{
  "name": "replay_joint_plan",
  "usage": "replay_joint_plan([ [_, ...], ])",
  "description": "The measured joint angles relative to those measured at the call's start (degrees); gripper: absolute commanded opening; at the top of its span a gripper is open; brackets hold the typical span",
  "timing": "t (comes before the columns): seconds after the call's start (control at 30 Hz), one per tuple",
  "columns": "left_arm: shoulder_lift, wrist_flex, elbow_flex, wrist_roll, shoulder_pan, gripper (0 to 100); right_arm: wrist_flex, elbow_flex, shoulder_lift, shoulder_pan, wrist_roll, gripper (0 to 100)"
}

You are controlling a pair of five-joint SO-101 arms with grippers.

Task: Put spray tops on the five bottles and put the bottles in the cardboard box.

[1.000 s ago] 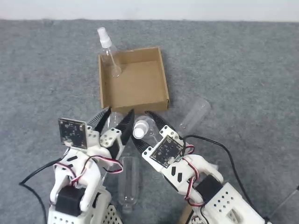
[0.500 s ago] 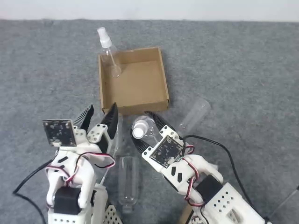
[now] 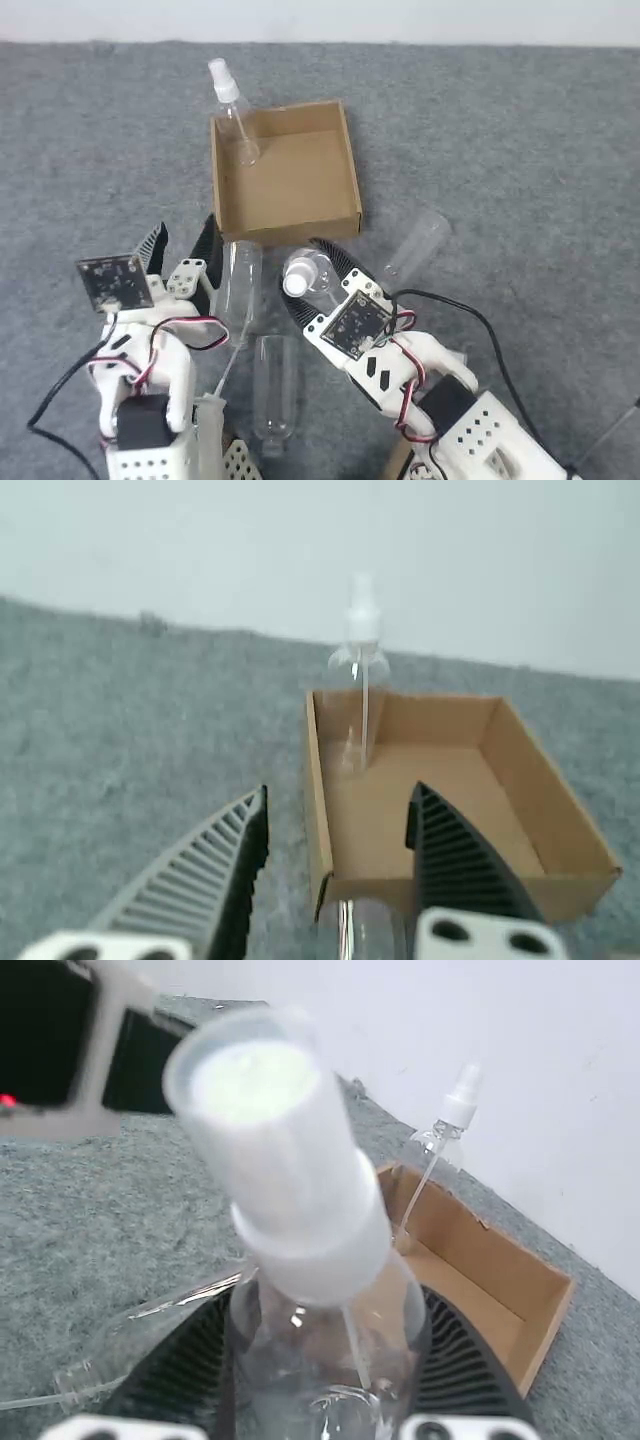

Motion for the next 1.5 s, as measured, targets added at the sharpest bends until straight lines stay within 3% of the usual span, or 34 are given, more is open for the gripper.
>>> replay_joint_plan([
  [0.2, 0.00, 0.00, 4.57, 0.00, -0.44, 21, 0.00, 0.00, 0.00, 0.00, 0.00, 9.5],
  [0.4, 0.00, 0.00, 7.21, -0.18, -0.44, 21, 0.00, 0.00, 0.00, 0.00, -4.57, 9.5],
  [1.5, 0.00, -3.52, 9.85, -3.34, -0.35, 21, 0.00, -0.26, 0.00, 0.00, -3.78, 9.1],
])
